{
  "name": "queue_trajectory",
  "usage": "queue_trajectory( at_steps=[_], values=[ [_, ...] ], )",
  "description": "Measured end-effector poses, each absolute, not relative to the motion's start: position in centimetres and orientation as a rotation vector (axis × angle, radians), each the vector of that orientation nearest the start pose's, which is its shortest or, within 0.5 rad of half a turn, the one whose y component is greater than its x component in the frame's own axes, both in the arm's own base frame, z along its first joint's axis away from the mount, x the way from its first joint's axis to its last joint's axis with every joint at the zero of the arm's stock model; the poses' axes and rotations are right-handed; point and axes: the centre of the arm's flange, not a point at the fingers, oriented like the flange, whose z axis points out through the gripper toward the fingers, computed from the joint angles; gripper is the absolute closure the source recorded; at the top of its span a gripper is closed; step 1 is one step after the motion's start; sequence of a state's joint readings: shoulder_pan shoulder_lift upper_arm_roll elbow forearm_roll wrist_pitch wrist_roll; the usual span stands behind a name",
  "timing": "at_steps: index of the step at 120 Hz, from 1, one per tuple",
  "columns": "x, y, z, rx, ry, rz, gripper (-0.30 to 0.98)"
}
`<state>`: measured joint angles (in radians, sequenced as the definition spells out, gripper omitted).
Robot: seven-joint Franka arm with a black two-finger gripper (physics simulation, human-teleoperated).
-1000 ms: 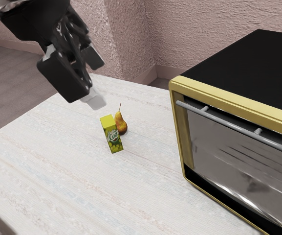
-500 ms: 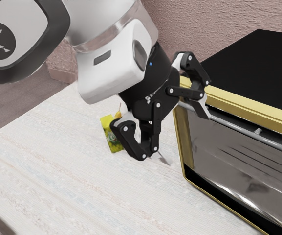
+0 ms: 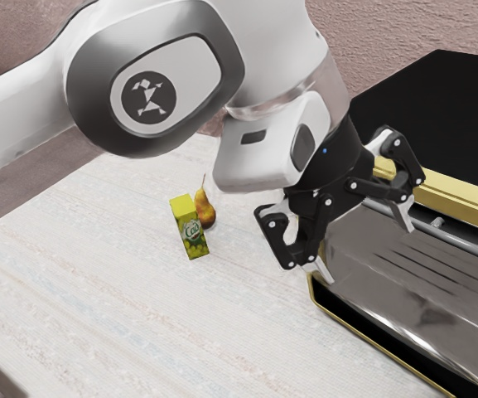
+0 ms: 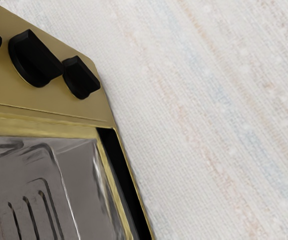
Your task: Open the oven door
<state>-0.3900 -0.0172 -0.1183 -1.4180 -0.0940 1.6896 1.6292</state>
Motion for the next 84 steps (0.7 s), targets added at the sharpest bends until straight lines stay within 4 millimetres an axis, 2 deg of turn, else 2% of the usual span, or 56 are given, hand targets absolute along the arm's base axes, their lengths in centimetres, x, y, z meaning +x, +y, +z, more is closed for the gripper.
queue_trajectory(
  at_steps=[26,44,52,60,75,84],
  values=[
    [49.3,-27.8,71.6,-1.388,2.692,-0.437,0.02],
    [50.0,-26.8,71.4,-1.415,2.678,-0.428,0.02],
    [51.1,-26.3,71.1,-1.438,2.667,-0.424,0.02],
    [52.5,-24.9,70.9,-1.481,2.644,-0.417,0.02],
    [55.0,-20.7,70.1,-1.599,2.581,-0.392,0.02],
    [55.4,-19.8,69.8,-1.624,2.57,-0.384,0.02]
  ],
)
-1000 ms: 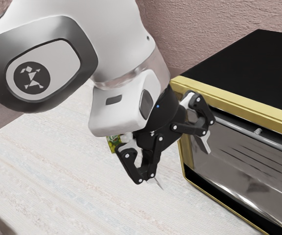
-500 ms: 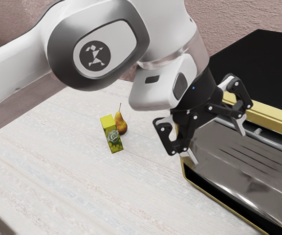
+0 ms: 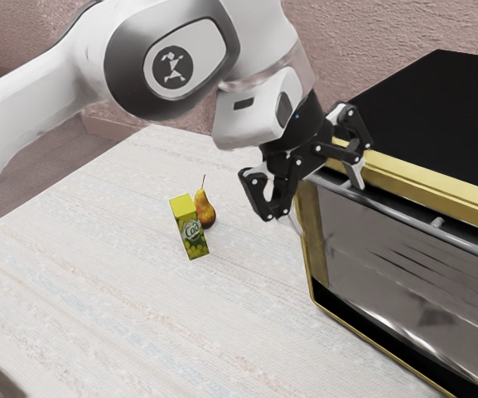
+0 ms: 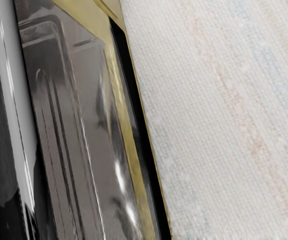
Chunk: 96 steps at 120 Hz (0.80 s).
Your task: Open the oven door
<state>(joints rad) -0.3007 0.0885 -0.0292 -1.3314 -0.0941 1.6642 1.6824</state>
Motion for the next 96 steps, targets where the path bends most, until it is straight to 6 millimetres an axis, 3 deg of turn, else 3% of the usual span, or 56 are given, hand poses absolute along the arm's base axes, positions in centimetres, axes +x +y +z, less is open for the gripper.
queue_trajectory(
  at_steps=[12,17,20,23,25,26,27,33,37,40,42,44,49,56,59,67,71,75,82,96],
  values=[
    [55.3,-20.4,68.6,-1.628,2.593,-0.358,-0.01],
    [54.6,-20.5,67.6,-1.637,2.607,-0.329,-0.09],
    [53.0,-20.2,67.1,-1.643,2.613,-0.305,-0.1],
    [50.7,-19.7,67.1,-1.644,2.611,-0.281,-0.02],
    [48.5,-19.3,67.2,-1.64,2.607,-0.264,0.08],
    [46.7,-19.1,67.5,-1.63,2.606,-0.257,0.17],
    [44.9,-19.4,67.8,-1.607,2.612,-0.253,0.18],
    [30.2,-22.8,72.7,-1.355,2.635,-0.308,0.14],
    [23.3,-25.1,82.6,-1.203,2.537,-0.449,0.11],
    [21.4,-25.6,89.6,-1.168,2.451,-0.547,0.1],
    [22.5,-23.8,93.1,-1.221,2.378,-0.606,0.09],
    [24.6,-21.4,95.2,-1.298,2.312,-0.64,0.09],
    [31.1,-15.1,96.3,-1.502,2.199,-0.646,0.07],
    [41.9,-4.7,92.6,-1.862,2.028,-0.582,0.06],
    [45.1,-0.3,90.5,-2.035,1.934,-0.548,0.05],
    [48.2,11.2,86.2,-2.422,1.606,-0.46,0.04],
    [49.3,15.2,83.5,-2.57,1.469,-0.386,0.04],
    [51.5,16.7,79.7,-2.685,1.412,-0.297,0.04],
    [54.5,15.5,74.9,-2.793,1.38,-0.178,0.03],
    [55.5,14.2,72.8,-2.91,1.179,-0.085,0.03]
  ],
)
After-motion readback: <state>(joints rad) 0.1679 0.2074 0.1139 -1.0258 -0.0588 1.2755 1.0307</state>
